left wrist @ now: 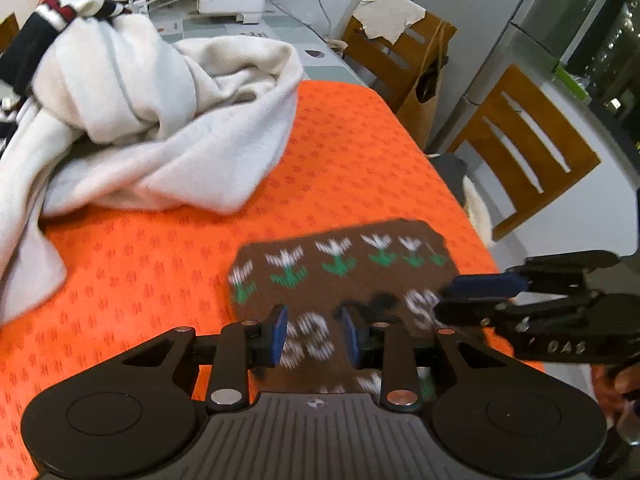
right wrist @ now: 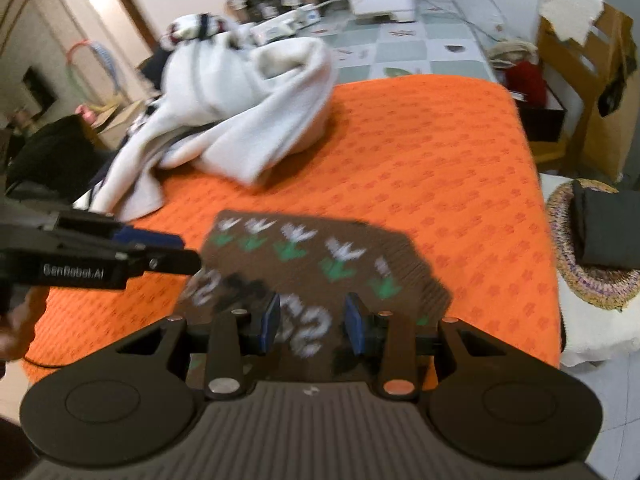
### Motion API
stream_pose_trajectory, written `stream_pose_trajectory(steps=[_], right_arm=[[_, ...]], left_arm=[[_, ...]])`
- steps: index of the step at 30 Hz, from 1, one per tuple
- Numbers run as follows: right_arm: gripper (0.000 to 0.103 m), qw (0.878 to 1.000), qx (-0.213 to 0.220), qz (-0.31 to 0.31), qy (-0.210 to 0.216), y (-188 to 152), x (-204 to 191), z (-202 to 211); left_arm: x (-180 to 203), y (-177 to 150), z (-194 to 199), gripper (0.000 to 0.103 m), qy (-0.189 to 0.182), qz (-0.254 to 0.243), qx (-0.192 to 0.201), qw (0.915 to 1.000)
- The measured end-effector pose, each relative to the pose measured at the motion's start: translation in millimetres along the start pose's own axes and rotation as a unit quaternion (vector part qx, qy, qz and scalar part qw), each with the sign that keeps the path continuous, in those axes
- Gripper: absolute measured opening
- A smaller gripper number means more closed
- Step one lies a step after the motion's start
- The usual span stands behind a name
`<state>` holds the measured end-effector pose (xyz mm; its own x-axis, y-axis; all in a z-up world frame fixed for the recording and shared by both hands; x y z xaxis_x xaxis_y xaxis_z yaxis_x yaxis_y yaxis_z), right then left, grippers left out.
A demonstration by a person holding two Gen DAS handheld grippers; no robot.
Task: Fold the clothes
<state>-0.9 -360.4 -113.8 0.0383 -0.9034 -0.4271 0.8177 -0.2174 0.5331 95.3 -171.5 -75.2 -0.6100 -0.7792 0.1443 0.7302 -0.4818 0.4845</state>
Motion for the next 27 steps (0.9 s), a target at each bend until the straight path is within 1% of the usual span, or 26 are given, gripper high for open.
stream_pose_trajectory(steps=[4,7,10,12,15,17,18,19,20,22,23,25,26,27], right_arm=[[0.041,0.999,-0.018,0.024,0.011,-17.1,-16.4,0.7],[0.042,0.999,-0.032,0.032,0.017,-26.9,-18.6,-5.1],[0.043,0.998,-0.041,0.033,0.019,-35.4,-12.9,-13.6],[0.044,0.998,-0.044,0.034,0.021,-38.7,-9.6,-19.2],[0.044,0.998,-0.044,0.042,0.024,-38.3,-10.3,-21.5],[0.044,0.998,-0.043,0.041,0.029,-34.9,-10.5,-18.0],[0.045,0.998,-0.041,0.038,0.033,-33.1,-9.4,-14.7],[0.047,0.998,-0.038,0.035,0.036,-31.7,-7.8,-11.2],[0.048,0.998,-0.034,0.031,0.038,-30.9,-4.6,-7.6],[0.058,0.999,-0.026,0.022,0.040,-29.4,3.6,0.1],[0.061,0.999,-0.021,0.018,0.039,-28.6,8.6,3.3],[0.073,0.999,-0.013,0.010,0.036,-26.8,19.1,8.2],[0.077,0.999,-0.010,0.006,0.034,-26.0,24.7,9.9],[0.084,0.999,-0.007,0.002,0.031,-25.2,30.0,11.2]], left_arm=[[11.6,-22.6,4.3,0.033,-0.002,-0.003,-0.013,0.9999],[16.0,-39.8,-5.0,0.033,0.005,0.009,-0.032,0.9994],[16.7,-53.6,-18.3,0.034,0.013,0.023,-0.046,0.9986],[14.3,-58.9,-25.7,0.034,0.019,0.036,-0.051,0.9979],[12.6,-57.8,-24.4,0.035,0.022,0.055,-0.047,0.9971],[12.7,-57.2,-18.7,0.039,0.026,0.060,-0.038,0.9971],[12.4,-57.0,-15.5,0.046,0.029,0.063,-0.033,0.9971],[11.7,-56.9,-12.2,0.052,0.032,0.067,-0.027,0.9969],[10.1,-57.7,-9.3,0.054,0.034,0.072,-0.023,0.9965],[4.7,-60.0,-5.5,0.062,0.036,0.093,-0.018,0.9948],[1.8,-60.9,-4.4,0.064,0.036,0.106,-0.017,0.9936],[-6.8,-64.6,-4.0,0.069,0.028,0.136,-0.017,0.9902],[-10.3,-66.3,-4.4,0.070,0.025,0.149,-0.018,0.9883],[-13.5,-67.9,-5.2,0.072,0.022,0.164,-0.019,0.9861]])
Point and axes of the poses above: each gripper's, at about its wrist camera, not at the fingertips, and z roughly against the way its jaws point, x to its right, y to its top, the point moved 3 cm from there along -z, roughly the way its jaws point, and after that the axes turned 7 degrees about y, right-handed, at the moved point
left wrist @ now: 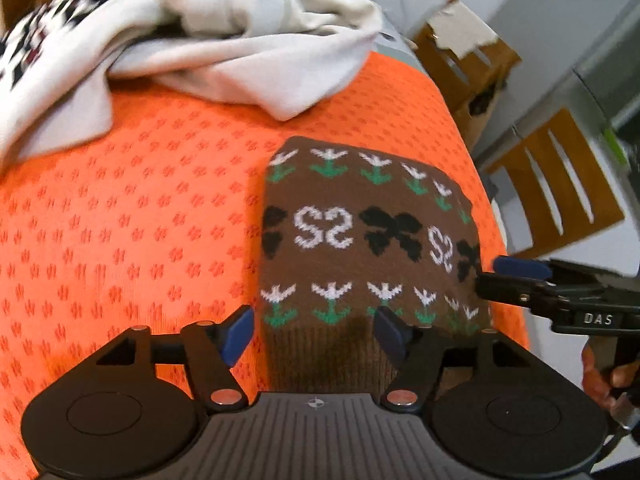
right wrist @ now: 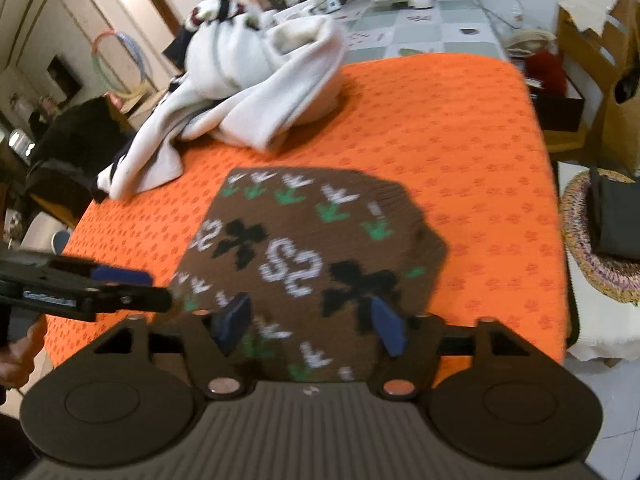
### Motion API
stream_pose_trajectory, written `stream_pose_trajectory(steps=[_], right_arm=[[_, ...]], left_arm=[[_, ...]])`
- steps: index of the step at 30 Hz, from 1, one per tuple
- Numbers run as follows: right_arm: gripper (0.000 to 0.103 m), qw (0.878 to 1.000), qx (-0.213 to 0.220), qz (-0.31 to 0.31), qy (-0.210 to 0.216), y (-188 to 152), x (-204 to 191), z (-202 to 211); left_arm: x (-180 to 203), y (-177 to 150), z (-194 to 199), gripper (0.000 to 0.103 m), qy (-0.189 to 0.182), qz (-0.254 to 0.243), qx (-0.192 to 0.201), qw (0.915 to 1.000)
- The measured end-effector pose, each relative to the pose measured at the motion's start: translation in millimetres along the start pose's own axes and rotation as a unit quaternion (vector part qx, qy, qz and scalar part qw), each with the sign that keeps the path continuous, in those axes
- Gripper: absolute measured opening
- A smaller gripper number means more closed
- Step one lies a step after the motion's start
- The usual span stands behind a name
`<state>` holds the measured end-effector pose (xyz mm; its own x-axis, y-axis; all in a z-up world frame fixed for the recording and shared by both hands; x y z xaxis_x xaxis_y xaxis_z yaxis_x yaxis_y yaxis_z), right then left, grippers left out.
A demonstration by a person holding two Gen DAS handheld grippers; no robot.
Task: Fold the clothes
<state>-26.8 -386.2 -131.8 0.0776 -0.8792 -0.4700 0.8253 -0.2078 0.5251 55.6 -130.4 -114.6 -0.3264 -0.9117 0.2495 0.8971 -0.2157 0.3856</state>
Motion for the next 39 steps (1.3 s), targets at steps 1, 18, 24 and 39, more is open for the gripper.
stream_pose_trajectory(steps=[1,18,24,39], right_arm=[[0.086,1.000,0.003,-0.003,-0.002,0.7,5.2,1.6],[0.099,0.996,0.003,-0.085,0.015,20.9,61.3,-26.1],[0.099,0.993,0.011,-0.111,0.023,22.9,69.4,-42.1],[0.031,0.991,0.029,-0.124,0.038,21.1,51.8,-42.8]], left_arm=[[-2.9,-0.2,-1.1,0.073,-0.005,0.015,-0.001,0.9999],[-15.4,5.9,-30.0,0.081,-0.063,0.059,-0.031,0.9958],[-17.6,13.4,-45.3,0.081,-0.087,0.053,-0.051,0.9935],[-2.5,22.1,-52.7,0.049,-0.108,0.018,-0.066,0.9918]])
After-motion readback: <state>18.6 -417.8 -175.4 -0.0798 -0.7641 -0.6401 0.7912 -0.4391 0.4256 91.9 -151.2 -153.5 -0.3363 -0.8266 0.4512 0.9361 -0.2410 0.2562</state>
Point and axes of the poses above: each gripper's, at about its wrist camera, not at the fingertips, and z roughly against the way its jaws point, x to its right, y to its top, the point moved 3 cm from there along -z, roughly the way its jaws point, and after that the axes turned 7 degrees about y, right-handed, at the moved point
